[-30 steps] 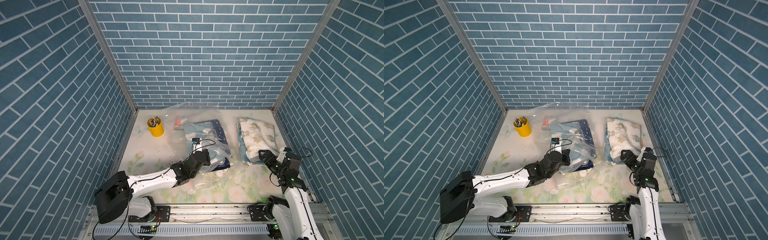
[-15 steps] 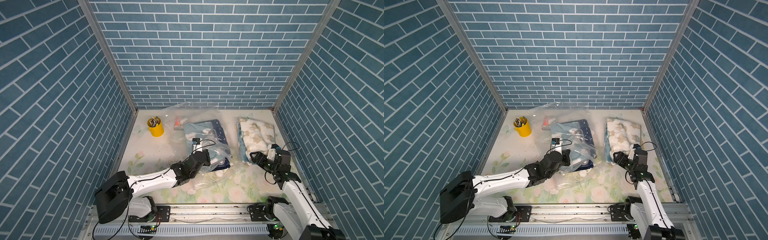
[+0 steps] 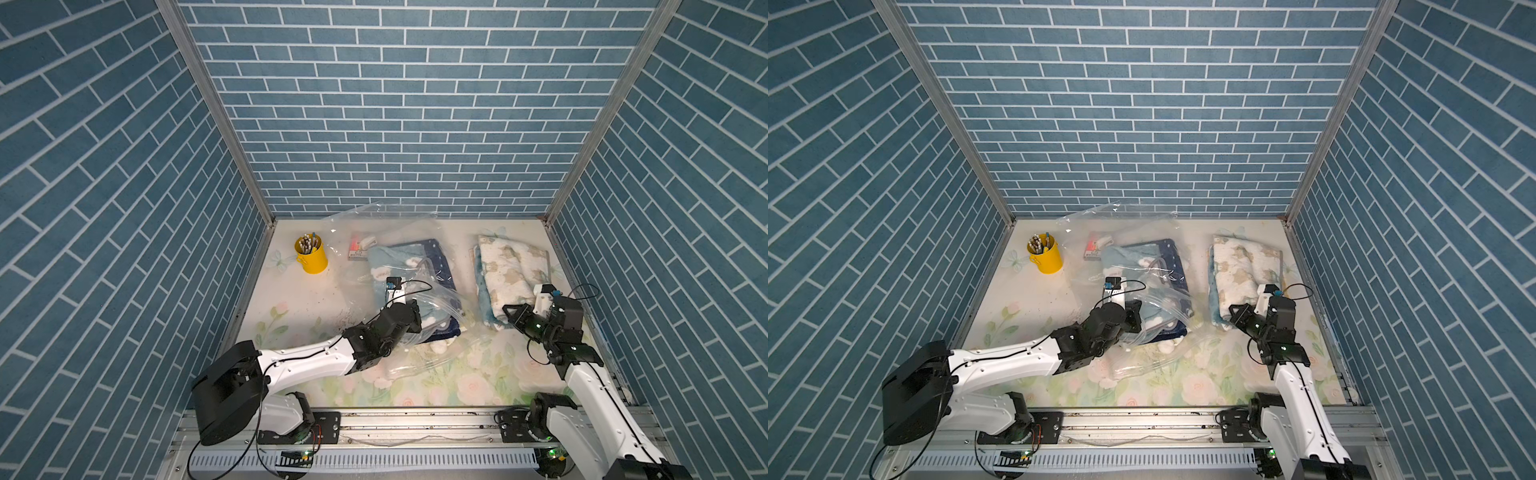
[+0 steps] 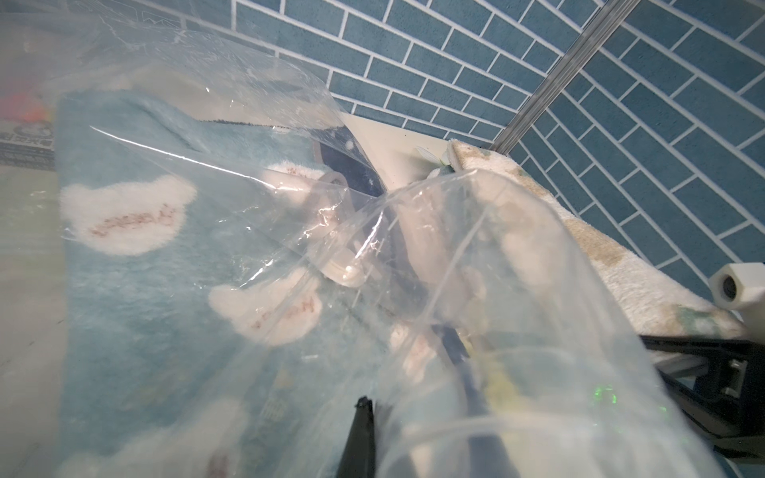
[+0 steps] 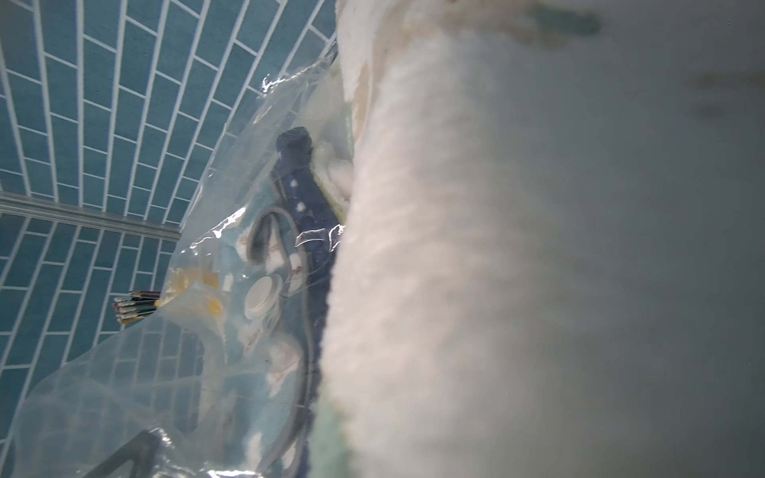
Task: Take the blanket out of the vacuum bag
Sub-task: Place the blanket at the center of the board.
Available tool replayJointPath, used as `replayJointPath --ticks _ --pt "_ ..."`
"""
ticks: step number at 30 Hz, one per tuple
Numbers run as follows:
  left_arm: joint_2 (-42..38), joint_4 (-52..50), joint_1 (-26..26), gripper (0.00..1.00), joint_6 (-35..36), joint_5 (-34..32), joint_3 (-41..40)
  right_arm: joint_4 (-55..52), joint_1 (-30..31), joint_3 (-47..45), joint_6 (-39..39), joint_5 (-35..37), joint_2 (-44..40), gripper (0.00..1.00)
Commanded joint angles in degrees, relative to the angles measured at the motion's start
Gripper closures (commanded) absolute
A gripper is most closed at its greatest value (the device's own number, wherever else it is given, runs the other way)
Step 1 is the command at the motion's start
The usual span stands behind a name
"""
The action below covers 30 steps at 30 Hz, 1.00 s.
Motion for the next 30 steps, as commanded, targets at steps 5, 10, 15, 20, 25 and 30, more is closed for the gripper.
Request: replayJointPath --ticks 5,10,15,20,25,30 --pt "0.48 -0.60 0.40 1.00 1.11 0.11 1.37 10.64 0.16 2.30 12.39 -9.71 -1.22 1.00" --pt "0.98 -0.52 0.37 1.00 1.42 0.30 1.98 13.96 0.07 0.42 18.79 -11.00 -3.30 1.00" --pt "1.54 -0.06 0.38 1.00 1.45 0.68 2.09 22.75 -0.72 -6.13 28.11 -14.00 -6.46 1.00" --pt "1.27 -0.43 0.37 1.00 1.75 0.77 2.49 12.67 -1.24 -7.58 23.38 -12.96 -8.86 0.65" --pt "-1.51 -1.40 0.38 0.95 2.48 0.08 2.35 -8.07 -1.42 -2.04 11.21 -8.01 -12.51 0.33" --pt "-3.85 -1.84 0.38 0.81 2.92 -0.15 2.26 -24.98 -1.13 2.79 2.62 -5.50 -15.25 0.26"
